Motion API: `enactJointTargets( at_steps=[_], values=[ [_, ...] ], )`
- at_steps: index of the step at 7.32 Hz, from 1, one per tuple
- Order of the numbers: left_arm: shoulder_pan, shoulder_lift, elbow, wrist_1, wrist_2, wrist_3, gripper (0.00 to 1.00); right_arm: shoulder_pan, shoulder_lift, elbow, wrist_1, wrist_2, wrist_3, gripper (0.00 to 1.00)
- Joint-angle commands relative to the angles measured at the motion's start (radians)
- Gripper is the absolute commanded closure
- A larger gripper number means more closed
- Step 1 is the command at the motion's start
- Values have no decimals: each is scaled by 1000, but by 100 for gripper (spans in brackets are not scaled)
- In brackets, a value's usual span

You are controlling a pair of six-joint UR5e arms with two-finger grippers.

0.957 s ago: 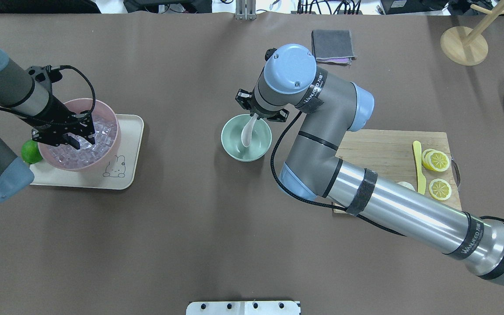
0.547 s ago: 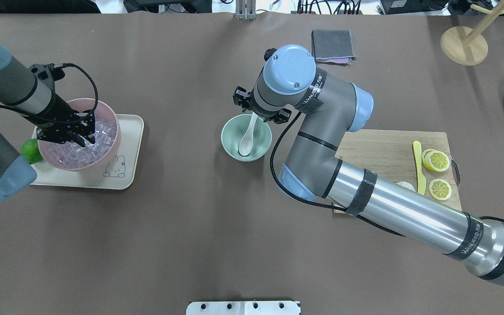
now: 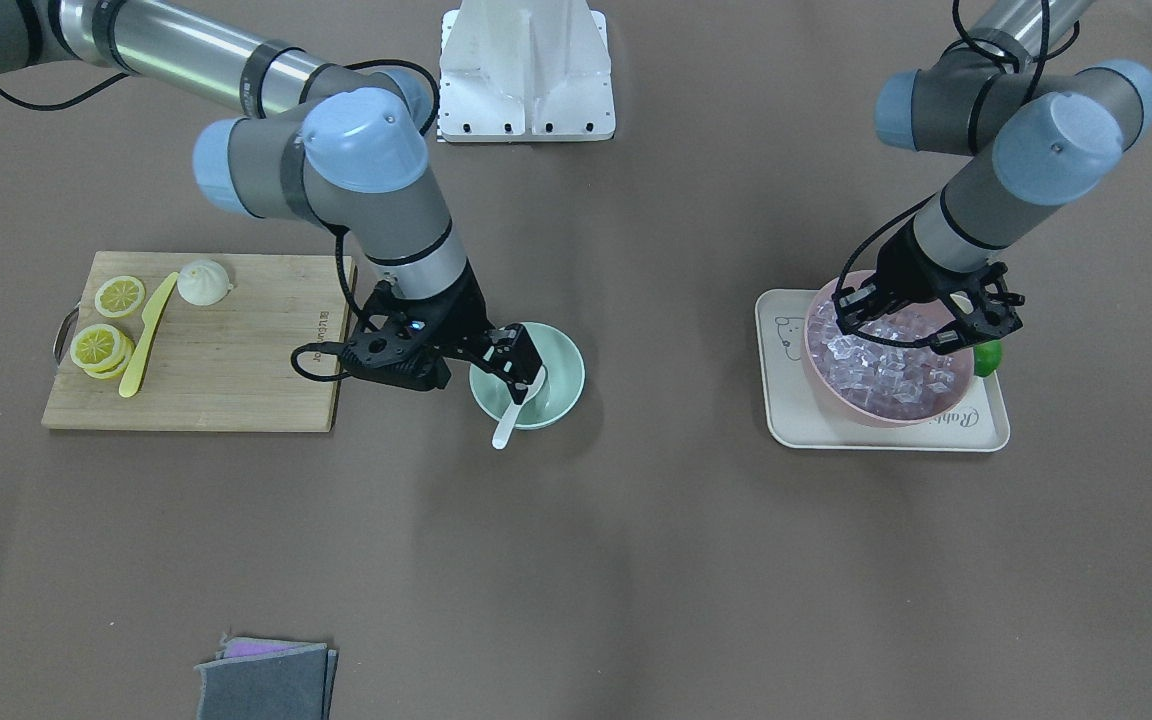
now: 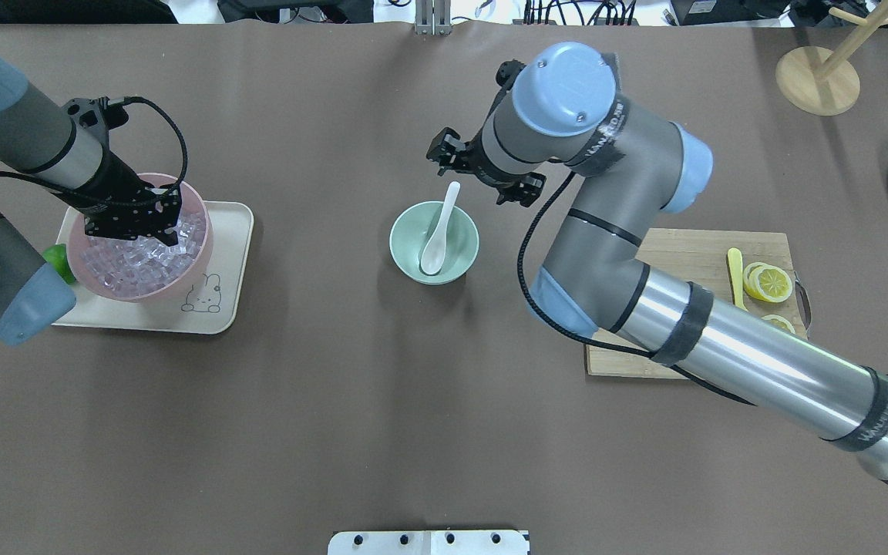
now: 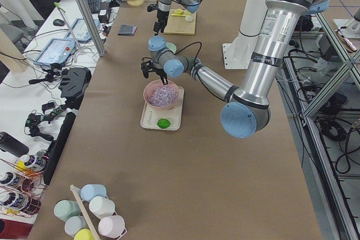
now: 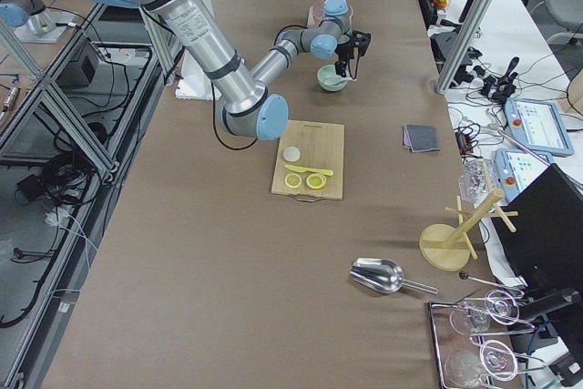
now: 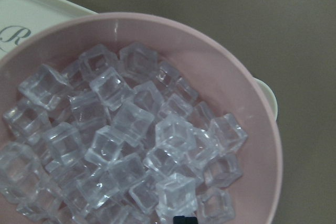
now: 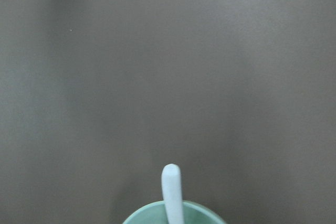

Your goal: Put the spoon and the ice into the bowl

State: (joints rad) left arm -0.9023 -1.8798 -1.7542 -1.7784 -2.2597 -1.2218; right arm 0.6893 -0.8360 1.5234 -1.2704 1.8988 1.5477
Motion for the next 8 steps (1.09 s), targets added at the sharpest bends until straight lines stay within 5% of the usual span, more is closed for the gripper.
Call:
enactJointTargets(
  at_steps=[1, 2, 3, 5, 8],
  values=[
    [-4, -2, -7, 1, 0, 1, 100, 45, -83, 84, -3, 60, -44, 0],
    [0, -1, 1, 2, 8, -2, 53, 45, -84, 86, -3, 62, -44, 0],
    [-1, -1, -1, 19, 9, -2, 44, 45, -86, 90, -4, 60, -44, 0],
    [38, -5, 7, 42, 96, -1, 41, 45, -110, 118, -6, 60, -44, 0],
    [52, -1, 10, 59, 106, 7, 41, 105, -224, 227, -7, 132, -64, 0]
  ],
)
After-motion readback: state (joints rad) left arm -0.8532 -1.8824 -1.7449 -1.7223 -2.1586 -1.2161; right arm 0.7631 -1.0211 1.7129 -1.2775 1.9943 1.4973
